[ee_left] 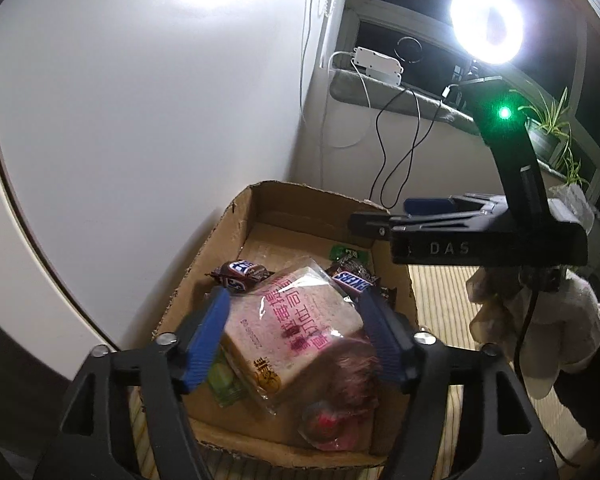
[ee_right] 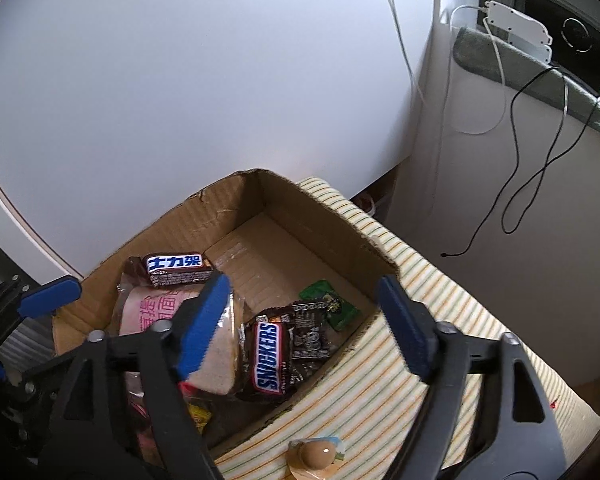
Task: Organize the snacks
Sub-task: 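Carry both snacks into the box and open both tools, then withdraw both open tools from the box toward the remaining snacks, then grasp the clear-wrapped green candy with the left tool while the right grasps the red-wrapped chocolate bag, then carry both snacks into the box and open both tools, then lift both open tools out of the box toward the remaining snacks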
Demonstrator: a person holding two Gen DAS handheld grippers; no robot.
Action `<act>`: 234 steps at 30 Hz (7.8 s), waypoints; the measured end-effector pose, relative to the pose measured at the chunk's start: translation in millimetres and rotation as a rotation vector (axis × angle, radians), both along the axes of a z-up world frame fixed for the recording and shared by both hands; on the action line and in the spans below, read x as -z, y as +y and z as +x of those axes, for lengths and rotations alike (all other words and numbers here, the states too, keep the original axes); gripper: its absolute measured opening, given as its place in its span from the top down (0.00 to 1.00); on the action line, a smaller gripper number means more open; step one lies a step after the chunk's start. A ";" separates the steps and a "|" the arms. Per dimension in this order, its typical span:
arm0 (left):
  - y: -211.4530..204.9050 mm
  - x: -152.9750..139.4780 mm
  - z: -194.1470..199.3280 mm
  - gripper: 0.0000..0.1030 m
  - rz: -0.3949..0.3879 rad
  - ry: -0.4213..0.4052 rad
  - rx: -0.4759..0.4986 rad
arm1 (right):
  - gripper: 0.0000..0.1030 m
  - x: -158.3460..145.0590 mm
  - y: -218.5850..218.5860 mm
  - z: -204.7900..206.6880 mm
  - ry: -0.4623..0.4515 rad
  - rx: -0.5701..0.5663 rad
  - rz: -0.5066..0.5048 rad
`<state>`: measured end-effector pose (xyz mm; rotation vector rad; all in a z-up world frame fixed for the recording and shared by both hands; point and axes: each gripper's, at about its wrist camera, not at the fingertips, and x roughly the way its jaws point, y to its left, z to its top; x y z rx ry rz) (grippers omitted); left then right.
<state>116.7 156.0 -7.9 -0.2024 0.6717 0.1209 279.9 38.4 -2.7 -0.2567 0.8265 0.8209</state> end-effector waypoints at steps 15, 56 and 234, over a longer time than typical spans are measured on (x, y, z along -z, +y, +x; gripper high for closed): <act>-9.6 -7.0 -6.9 0.30 0.020 -0.010 -0.010 | 0.12 -14.0 -21.9 -10.0 -0.028 0.034 0.010; -152.8 17.2 12.0 0.53 -0.034 0.059 0.291 | 0.12 10.6 -262.0 -6.7 -0.056 0.291 -0.023; -46.2 -18.7 -25.7 0.38 0.077 -0.056 0.114 | 0.16 -42.3 -57.4 -45.1 -0.116 -0.006 -0.013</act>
